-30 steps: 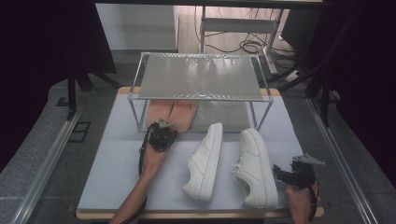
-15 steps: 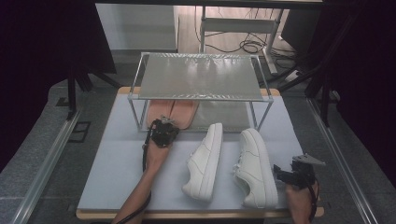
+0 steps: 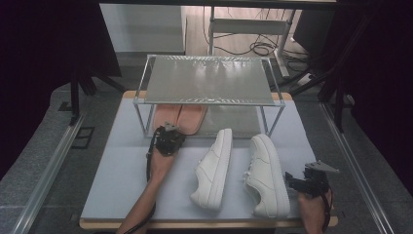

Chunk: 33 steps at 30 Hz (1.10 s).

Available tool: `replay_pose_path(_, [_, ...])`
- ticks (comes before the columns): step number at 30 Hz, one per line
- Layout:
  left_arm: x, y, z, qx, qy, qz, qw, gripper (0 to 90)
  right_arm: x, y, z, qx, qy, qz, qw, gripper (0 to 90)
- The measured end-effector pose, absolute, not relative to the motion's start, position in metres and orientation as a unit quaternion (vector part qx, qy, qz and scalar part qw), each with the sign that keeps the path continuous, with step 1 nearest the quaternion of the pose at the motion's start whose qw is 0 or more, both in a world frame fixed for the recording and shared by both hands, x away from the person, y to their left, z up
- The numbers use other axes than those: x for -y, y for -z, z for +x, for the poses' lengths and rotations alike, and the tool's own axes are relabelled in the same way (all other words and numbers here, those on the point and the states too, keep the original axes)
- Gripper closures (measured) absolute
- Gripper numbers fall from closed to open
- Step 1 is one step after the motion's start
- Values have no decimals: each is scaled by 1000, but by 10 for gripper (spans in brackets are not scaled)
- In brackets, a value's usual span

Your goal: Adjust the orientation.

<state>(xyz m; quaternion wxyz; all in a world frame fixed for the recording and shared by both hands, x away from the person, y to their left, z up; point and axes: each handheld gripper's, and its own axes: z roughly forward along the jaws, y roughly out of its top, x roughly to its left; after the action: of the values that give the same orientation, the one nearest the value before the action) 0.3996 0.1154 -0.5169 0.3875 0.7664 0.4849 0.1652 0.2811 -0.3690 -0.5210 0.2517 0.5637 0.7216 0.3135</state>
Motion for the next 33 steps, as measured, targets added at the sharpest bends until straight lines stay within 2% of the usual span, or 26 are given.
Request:
replay_pose_path(4, [-122,513,390,-483,-168,764,392,803,369,521,281,-721,-313,564,253,188])
replay_pose_path(9, [-131,507,378,-474,-180,767,394,674,368,521,281,-720,-314,565,253,188])
replay_pose_path(20, [-149,503,358,-474,-180,766,395,449,368,521,281,-720,-313,564,254,188])
replay_pose_path(21, [-151,502,356,-476,-181,765,396,449,368,521,281,-720,-313,564,254,188])
replay_pose_path(23, [-155,499,349,-480,-188,762,393,371,368,521,281,-720,-313,564,254,188])
replay_pose_path(33, [-169,490,320,-490,-191,756,389,194,368,521,281,-721,-312,564,254,188])
